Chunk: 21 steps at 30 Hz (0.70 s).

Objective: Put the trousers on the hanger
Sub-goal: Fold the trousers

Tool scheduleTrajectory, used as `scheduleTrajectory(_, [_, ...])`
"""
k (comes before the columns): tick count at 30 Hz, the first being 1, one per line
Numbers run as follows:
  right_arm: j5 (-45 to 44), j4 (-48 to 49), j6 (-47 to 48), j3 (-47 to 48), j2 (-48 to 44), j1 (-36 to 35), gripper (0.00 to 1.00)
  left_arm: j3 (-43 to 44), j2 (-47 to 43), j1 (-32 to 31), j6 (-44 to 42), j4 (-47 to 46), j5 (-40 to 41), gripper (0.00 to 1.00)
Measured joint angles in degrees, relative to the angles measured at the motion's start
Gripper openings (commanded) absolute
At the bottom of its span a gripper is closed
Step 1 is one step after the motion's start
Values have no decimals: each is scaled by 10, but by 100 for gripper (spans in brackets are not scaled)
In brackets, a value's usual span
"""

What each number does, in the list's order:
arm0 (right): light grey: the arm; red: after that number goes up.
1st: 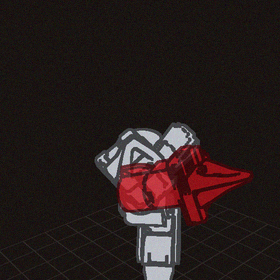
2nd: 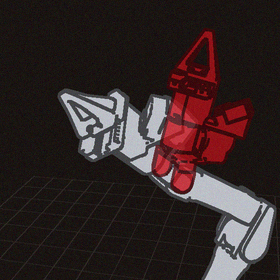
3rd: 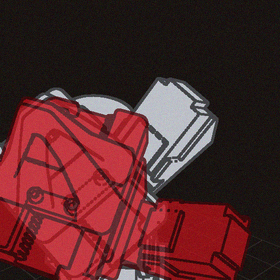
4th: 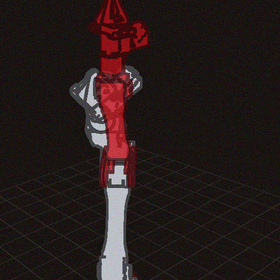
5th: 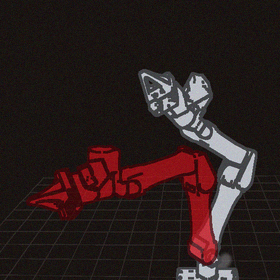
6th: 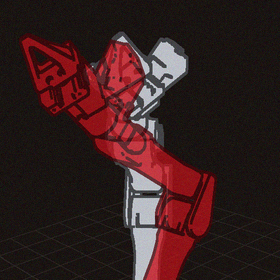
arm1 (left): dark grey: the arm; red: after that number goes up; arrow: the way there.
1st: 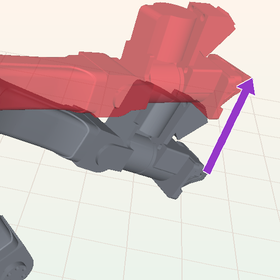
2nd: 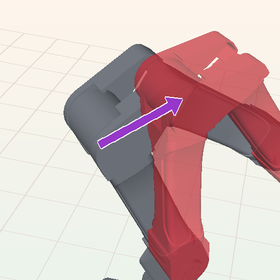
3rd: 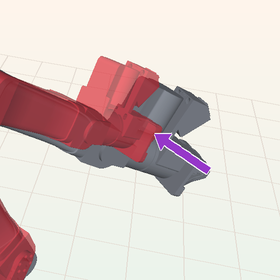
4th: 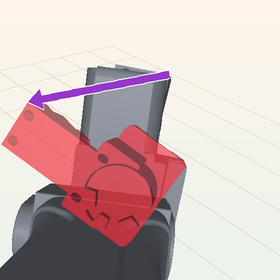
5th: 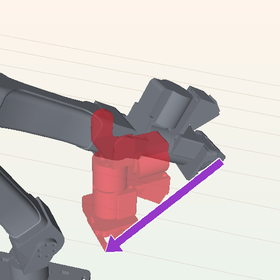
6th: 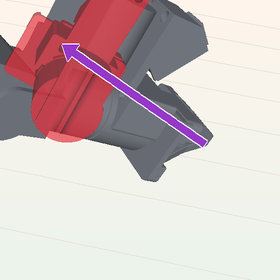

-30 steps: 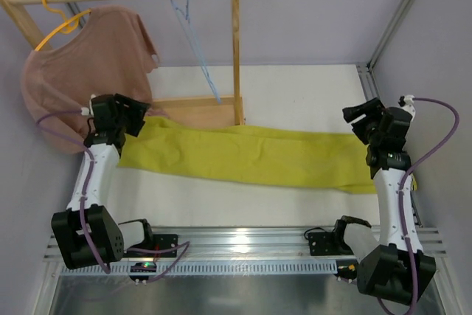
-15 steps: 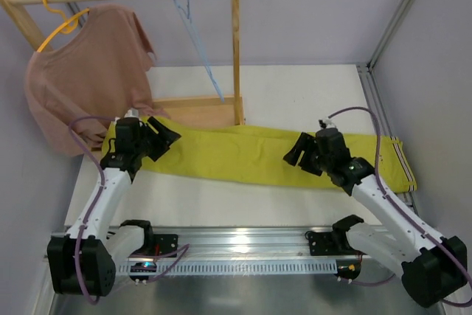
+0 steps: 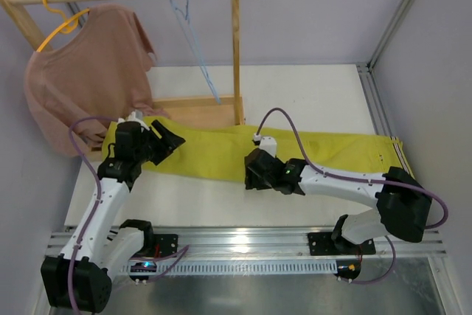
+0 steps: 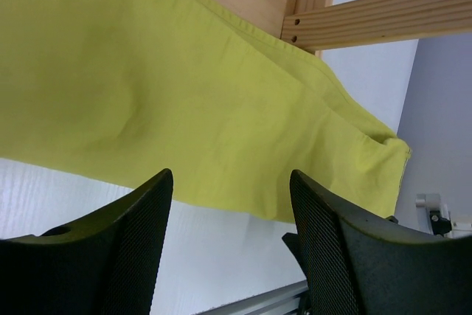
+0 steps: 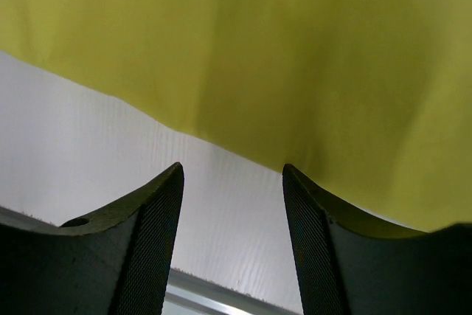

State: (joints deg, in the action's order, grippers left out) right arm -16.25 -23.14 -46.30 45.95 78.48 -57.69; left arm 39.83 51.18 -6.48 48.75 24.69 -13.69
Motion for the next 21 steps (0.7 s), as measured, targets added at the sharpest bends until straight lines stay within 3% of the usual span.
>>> scheduleTrajectory(7, [-23, 49, 119, 12, 32, -30, 51, 41, 4, 0, 1, 41, 32, 64])
scheduleTrajectory(14, [8, 50, 202, 14, -8, -32, 51, 74, 27, 0, 20, 110, 73, 63])
scheduleTrajectory(21, [16, 89, 246, 0, -8, -33, 46, 75, 3, 0, 16, 119, 106, 64])
